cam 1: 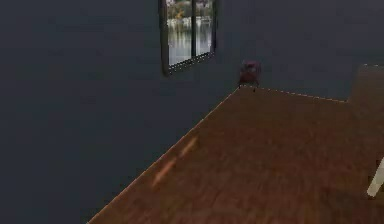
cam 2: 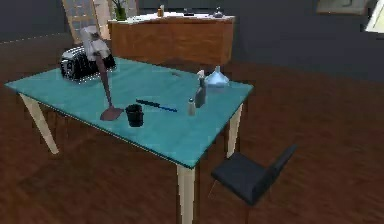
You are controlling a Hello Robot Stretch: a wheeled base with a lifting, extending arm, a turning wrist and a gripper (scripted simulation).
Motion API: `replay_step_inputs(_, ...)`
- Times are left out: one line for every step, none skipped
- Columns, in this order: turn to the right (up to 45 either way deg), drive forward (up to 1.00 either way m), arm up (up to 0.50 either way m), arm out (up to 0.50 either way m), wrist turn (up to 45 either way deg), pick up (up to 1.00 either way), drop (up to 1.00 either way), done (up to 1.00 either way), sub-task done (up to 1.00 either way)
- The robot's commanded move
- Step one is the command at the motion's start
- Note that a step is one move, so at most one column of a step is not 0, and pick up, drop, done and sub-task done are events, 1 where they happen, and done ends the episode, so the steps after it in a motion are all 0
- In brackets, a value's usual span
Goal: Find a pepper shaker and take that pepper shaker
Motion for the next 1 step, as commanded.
replay_step_inputs(45.0, 0.00, 0.00, 0.00, 0.0, 0.00, 0.00, 0.00, 0.00)
